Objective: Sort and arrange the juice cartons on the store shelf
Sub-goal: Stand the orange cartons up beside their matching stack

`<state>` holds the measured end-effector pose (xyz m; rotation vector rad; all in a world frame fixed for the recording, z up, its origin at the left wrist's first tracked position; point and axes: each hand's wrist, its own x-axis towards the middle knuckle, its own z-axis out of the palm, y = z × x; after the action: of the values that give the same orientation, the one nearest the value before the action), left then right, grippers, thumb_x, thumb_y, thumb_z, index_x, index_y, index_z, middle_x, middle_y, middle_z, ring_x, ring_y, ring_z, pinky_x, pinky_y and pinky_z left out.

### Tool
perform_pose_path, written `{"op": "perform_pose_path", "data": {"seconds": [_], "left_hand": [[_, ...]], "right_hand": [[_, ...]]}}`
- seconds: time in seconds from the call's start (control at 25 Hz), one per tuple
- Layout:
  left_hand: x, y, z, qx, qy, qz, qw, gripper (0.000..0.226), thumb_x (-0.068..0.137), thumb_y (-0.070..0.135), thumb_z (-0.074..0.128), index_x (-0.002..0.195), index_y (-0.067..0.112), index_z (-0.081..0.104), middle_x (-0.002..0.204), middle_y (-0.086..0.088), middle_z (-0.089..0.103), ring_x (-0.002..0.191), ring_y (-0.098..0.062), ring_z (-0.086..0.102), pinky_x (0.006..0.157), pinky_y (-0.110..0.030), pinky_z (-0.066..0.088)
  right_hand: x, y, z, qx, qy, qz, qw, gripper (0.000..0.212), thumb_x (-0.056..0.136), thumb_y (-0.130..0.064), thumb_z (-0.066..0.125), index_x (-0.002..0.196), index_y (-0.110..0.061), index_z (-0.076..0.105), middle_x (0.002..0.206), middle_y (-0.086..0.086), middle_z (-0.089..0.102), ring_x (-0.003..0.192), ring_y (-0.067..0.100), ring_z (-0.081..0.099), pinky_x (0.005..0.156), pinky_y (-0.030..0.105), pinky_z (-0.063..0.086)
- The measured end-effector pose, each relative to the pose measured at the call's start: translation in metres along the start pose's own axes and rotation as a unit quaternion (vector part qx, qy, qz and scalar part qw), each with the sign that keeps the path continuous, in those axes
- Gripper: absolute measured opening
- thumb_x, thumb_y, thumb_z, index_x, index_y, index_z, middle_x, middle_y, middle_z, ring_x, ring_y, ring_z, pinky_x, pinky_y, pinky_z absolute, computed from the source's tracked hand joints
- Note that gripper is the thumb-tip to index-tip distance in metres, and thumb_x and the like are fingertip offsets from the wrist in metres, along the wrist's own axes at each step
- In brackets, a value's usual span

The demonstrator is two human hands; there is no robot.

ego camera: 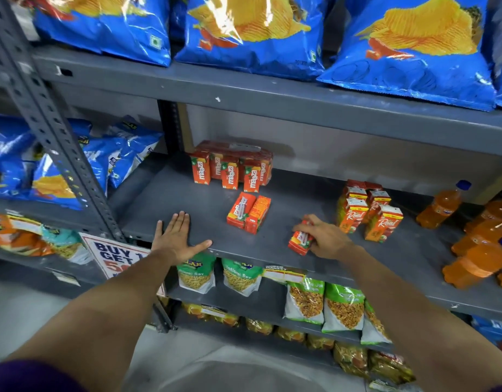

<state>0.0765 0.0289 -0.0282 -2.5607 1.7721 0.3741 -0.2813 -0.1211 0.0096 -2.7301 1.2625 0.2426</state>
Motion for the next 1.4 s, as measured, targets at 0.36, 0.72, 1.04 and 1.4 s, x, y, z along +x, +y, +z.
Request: {"op": "perform_pose_path", "data": {"seconds": [0.36,0.72,1.04,1.4], "left_hand": [[0.028,-0.052,-0.007,0.011,0.004,0.040,0.999,0.094,0.085,0.075,0.022,0.153,0.017,-0.006,0.162,0.003,-0.011,0.149,-0.012,-0.011,0.119,-0.044,-0.012],[0.056,-0.086,-0.024,0.031,0.016,0.032,0.999,0.058,0.101,0.032,0.015,0.152,0.013,-0.003,0.163,0.001,-0.008,0.149,-0.013,-0.009,0.120,-0.044,-0.006],[0.073,-0.090,-0.025,0.032,-0.043,0.048,0.997,0.060,0.100,0.037,0.012,0.152,0.016,-0.010,0.161,0.003,-0.016,0.149,-0.015,-0.013,0.120,-0.048,-0.006],[0.076,-0.097,-0.024,0.007,-0.071,0.071,0.995,0.059,0.100,0.040,0.009,0.150,0.020,-0.015,0.160,0.004,-0.022,0.148,-0.015,-0.018,0.119,-0.049,-0.012]], "right_hand": [[0.013,-0.111,-0.024,0.090,0.014,-0.027,0.995,0.056,0.063,-0.045,0.073,0.113,-0.029,0.056,0.112,-0.003,0.060,0.099,0.019,0.059,0.084,0.035,0.051],[0.100,-0.239,-0.041,0.321,0.190,0.166,0.913,0.055,0.066,-0.042,0.082,0.100,-0.010,0.053,0.085,0.002,0.061,0.077,0.019,0.058,0.065,0.027,0.042],[0.177,-0.282,-0.057,0.410,0.224,0.270,0.842,0.056,0.070,-0.034,0.082,0.108,-0.002,0.055,0.107,0.015,0.067,0.099,0.032,0.065,0.068,0.029,0.044],[0.193,-0.281,-0.069,0.318,0.234,0.278,0.876,0.099,0.059,-0.067,0.075,0.131,-0.007,0.041,0.121,0.016,0.060,0.109,0.033,0.061,0.081,0.039,0.053]]}}
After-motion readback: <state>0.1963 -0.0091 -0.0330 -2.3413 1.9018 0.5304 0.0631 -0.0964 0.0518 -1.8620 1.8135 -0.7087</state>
